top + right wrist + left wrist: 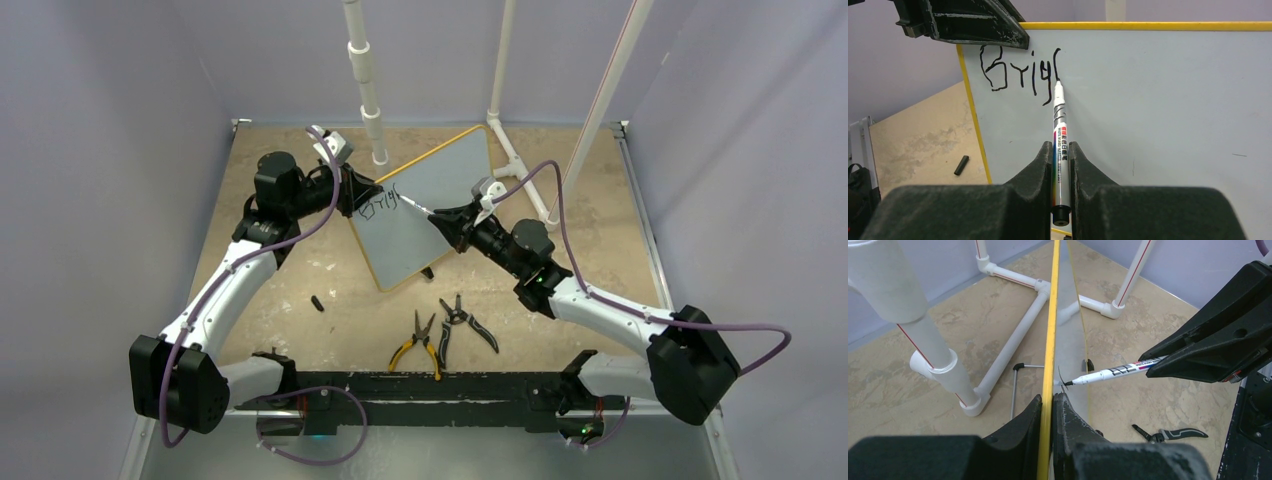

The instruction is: Write a sentence on the whiteboard

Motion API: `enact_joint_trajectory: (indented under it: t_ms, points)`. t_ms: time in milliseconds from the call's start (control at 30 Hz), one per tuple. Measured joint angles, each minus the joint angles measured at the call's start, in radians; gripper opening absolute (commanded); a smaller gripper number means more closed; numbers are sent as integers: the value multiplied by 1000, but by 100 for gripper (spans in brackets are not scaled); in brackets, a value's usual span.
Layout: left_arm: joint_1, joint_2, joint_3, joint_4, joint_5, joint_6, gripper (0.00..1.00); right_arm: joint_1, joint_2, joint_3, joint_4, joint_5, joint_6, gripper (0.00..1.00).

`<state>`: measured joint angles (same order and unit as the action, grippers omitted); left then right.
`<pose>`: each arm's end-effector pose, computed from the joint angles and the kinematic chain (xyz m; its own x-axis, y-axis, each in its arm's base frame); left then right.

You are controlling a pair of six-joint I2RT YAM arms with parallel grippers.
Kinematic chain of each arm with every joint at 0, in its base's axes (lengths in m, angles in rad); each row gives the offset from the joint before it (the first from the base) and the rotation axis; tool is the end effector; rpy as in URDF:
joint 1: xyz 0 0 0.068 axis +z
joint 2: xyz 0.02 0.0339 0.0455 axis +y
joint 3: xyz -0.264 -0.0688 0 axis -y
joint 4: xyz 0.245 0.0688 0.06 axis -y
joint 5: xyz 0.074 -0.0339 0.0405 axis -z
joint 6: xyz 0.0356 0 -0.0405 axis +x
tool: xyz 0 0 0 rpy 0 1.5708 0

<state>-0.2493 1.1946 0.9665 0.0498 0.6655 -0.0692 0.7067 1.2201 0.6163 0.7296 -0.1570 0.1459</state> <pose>0.2617 -0.0893 0.3440 -0.2256 0.0013 -0.9742 0.7692 0.6139 -0.1773 0.2043 0.1817 0.2854 -0.0160 0.1752 -0.9844 -0.7651 0.6317 0.1248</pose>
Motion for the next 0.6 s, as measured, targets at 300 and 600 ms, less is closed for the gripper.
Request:
enact_joint_trajectory:
  t_ms: [300,600]
  points:
    - [0,0,0,0,0,0,0,0,1,1,5,9,12,0]
    - [0,0,0,0,-1,0,0,6,1,1,6,39,26,0]
